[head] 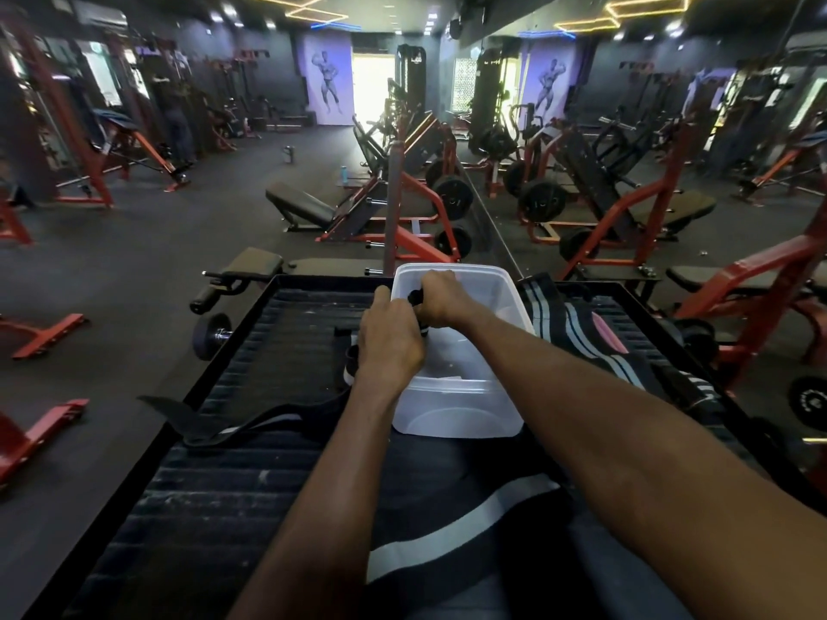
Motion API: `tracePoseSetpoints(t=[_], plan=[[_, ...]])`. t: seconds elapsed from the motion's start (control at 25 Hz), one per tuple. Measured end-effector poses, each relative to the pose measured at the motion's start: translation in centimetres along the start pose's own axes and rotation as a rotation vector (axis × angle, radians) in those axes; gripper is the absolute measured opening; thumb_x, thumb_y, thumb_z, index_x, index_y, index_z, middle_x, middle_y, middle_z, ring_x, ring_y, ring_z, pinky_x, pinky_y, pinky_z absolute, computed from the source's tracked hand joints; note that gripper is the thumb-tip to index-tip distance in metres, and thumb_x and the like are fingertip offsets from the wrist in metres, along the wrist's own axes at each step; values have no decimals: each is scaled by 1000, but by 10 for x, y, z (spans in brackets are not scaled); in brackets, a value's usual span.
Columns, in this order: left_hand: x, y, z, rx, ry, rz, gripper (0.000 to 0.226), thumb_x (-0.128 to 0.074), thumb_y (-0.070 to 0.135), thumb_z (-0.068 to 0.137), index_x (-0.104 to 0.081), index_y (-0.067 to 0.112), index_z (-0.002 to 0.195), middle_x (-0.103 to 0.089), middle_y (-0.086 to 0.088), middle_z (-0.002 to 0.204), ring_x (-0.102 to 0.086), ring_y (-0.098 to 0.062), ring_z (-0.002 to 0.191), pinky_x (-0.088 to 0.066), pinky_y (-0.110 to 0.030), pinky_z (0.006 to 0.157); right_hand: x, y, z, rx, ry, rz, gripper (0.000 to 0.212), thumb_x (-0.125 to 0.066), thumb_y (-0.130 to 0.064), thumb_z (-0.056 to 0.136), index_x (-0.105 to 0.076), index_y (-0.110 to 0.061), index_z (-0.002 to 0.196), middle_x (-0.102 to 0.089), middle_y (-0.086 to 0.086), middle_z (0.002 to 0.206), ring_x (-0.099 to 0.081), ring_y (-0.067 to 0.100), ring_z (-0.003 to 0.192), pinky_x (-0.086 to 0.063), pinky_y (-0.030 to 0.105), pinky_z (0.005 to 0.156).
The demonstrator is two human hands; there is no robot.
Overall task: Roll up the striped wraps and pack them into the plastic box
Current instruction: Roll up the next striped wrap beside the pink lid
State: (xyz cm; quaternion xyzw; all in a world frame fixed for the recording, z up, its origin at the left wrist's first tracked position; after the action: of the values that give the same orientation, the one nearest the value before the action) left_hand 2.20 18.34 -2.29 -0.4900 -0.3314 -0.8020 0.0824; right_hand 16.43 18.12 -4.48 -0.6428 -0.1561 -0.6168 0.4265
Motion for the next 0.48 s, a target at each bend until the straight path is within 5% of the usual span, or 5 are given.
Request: tracePoseSetpoints(t=[0.28,0.36,0.48], plan=[[2,0,-4,19,-27,10,17,-59,9,94,-65,4,108,-47,-11,119,-53,-29,98,-39,-38,77,15,4,-17,-32,-66,108,32,-75,-12,79,-65,0,107,-68,13,101,-65,25,94,-56,37,83],[5,2,-9,52,-54,27,15,-56,12,95,-61,4,107,-44,-11,121,-53,-33,93,-39,-43,76,41,6,-29,-9,46,145,26,-67,-5,82,-63,8,104,-69,18,98,-67,29,87,-58,39,76],[8,3,-14,98,-129,106,21,-58,17,93,-60,5,110,-41,-14,132,-52,-43,116,-39,-56,95,90,20,-55,14,300,218,12,-59,2,84,-70,1,89,-72,13,86,-69,24,73,-61,44,68]])
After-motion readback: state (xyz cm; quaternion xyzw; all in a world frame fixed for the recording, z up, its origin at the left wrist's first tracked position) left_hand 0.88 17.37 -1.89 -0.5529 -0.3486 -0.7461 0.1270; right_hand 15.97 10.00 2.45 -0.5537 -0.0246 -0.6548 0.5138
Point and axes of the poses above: each hand's wrist, its own z-axis towards the middle knuckle, its own x-axis out of the back of the hand, y = z × x, the point moved 7 cm from there along z, towards the middle knuckle
